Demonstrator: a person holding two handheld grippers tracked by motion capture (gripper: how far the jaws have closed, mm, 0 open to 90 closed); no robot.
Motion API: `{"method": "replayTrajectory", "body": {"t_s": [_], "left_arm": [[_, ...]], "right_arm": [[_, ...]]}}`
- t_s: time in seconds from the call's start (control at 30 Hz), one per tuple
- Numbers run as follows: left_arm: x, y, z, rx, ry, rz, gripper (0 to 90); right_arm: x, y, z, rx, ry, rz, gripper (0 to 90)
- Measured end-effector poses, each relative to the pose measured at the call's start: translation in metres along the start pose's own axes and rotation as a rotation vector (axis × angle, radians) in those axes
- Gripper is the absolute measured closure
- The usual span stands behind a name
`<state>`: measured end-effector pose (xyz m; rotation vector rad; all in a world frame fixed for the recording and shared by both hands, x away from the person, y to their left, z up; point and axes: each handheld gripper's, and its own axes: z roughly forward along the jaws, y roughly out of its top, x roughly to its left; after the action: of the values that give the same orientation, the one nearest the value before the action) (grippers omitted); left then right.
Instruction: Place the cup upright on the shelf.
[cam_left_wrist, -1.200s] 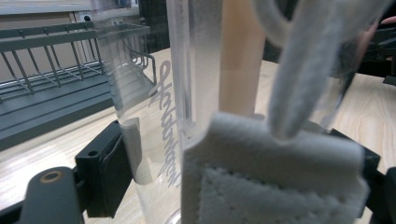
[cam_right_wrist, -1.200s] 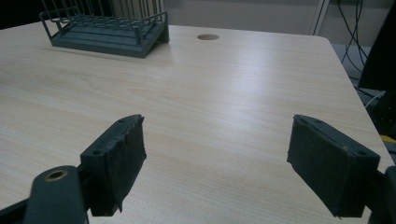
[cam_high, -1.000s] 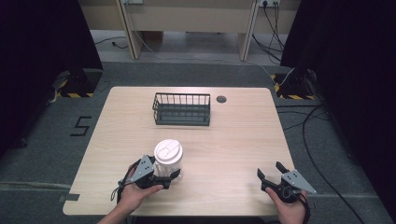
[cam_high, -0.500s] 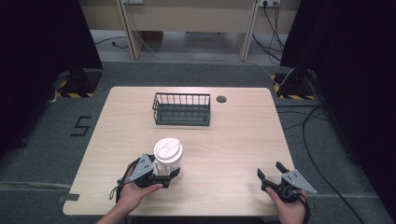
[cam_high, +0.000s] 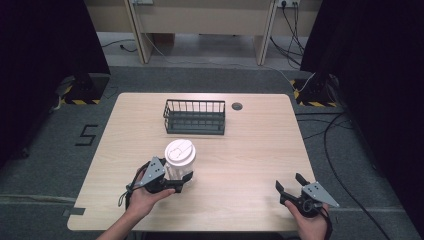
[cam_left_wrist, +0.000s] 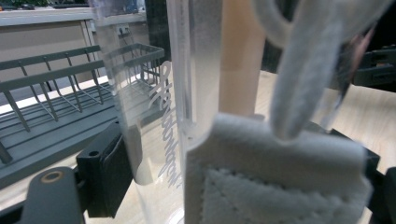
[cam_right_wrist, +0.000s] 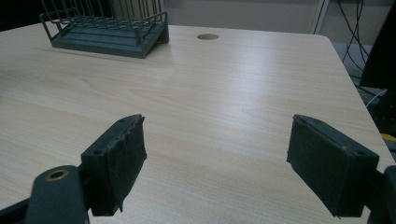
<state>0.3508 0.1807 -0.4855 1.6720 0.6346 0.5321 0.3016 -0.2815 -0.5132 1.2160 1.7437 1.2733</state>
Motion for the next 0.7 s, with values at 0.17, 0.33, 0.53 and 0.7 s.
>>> {"method": "replayTrajectory", "body": {"t_s": [0.17, 0.33, 0.53, 0.7], "left_arm": [[0.006, 0.004, 0.003, -0.003, 0.016, -0.009, 17.5], [0.012, 0.006, 0.006, -0.007, 0.023, -0.014, 17.5], [0.018, 0.010, 0.009, -0.013, 0.040, -0.021, 17.5], [0.024, 0.015, 0.011, -0.018, 0.054, -0.013, 17.5]], "right_arm": [[0.000, 0.000, 0.000, 0.003, 0.002, 0.003, 19.8], [0.000, 0.000, 0.000, 0.002, 0.002, 0.003, 19.8], [0.000, 0.000, 0.000, 0.005, 0.003, 0.000, 19.8], [0.000, 0.000, 0.000, 0.003, 0.003, 0.000, 19.8]]}}
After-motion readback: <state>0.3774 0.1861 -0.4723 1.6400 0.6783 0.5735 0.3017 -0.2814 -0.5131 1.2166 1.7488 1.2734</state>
